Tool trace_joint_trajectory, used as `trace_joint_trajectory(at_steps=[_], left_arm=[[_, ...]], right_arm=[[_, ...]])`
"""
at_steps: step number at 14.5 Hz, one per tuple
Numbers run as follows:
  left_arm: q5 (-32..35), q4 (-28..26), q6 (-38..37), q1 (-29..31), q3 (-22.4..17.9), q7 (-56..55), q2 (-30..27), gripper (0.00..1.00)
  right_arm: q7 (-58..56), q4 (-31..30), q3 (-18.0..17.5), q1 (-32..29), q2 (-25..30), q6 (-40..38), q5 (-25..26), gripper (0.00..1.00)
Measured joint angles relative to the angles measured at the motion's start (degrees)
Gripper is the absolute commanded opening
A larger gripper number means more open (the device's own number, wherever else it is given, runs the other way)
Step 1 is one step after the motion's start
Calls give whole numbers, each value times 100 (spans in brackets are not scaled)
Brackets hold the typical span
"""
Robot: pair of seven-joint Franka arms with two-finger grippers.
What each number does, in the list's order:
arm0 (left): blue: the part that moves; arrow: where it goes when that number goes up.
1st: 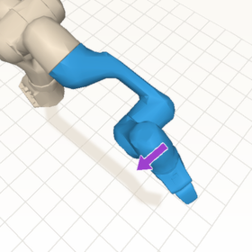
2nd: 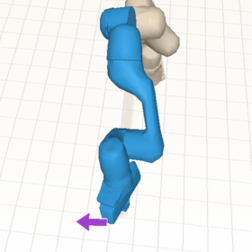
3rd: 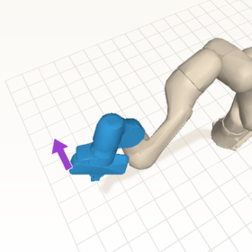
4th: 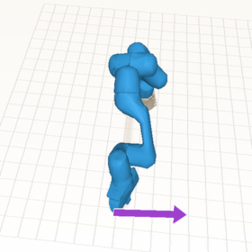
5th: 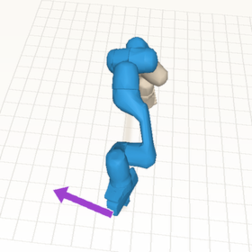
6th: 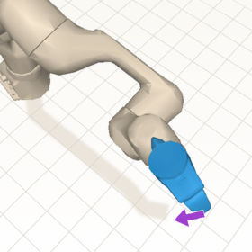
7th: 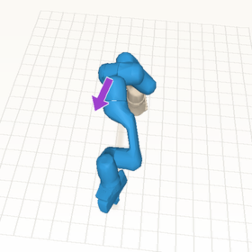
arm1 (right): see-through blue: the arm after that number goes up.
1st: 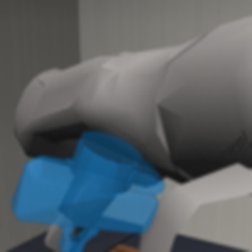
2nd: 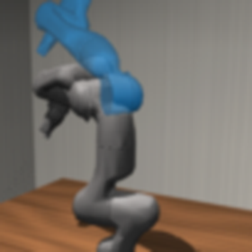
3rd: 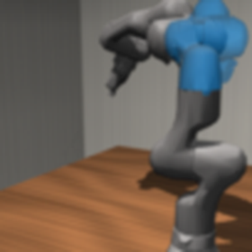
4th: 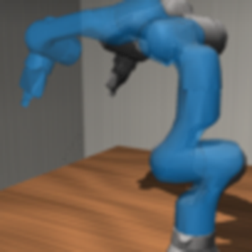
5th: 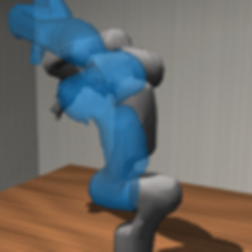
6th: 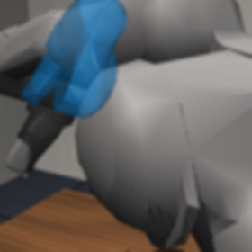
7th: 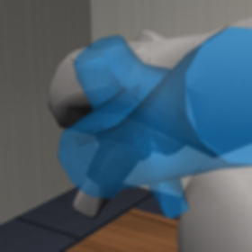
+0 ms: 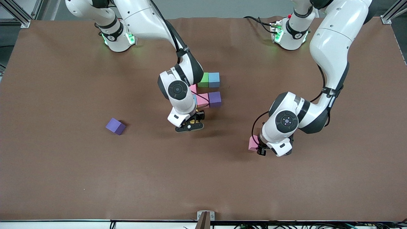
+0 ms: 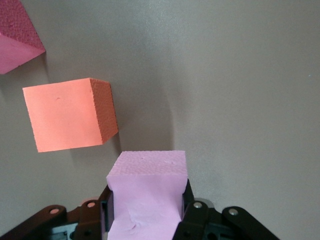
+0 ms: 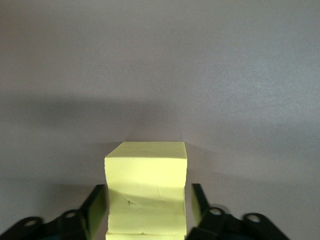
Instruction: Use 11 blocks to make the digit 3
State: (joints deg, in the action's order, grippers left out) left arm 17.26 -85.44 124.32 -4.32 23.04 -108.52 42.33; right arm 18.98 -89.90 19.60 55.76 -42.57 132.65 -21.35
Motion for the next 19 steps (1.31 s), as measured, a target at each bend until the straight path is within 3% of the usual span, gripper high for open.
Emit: trace_joint_trajectory(at_steps=[11, 16, 19], left_arm=[[-63, 0, -1, -3, 0, -222, -5, 29], [-63, 0, -1, -8, 0, -316, -6, 29], [-63, 1, -1, -67, 36, -700, -6, 29]], right_arm=[[0, 85, 146, -7, 98, -140, 1, 100], [12, 120, 635, -605, 971, -1410, 3, 100], [-323, 116, 1320, -1012, 1272, -2106, 4, 100]])
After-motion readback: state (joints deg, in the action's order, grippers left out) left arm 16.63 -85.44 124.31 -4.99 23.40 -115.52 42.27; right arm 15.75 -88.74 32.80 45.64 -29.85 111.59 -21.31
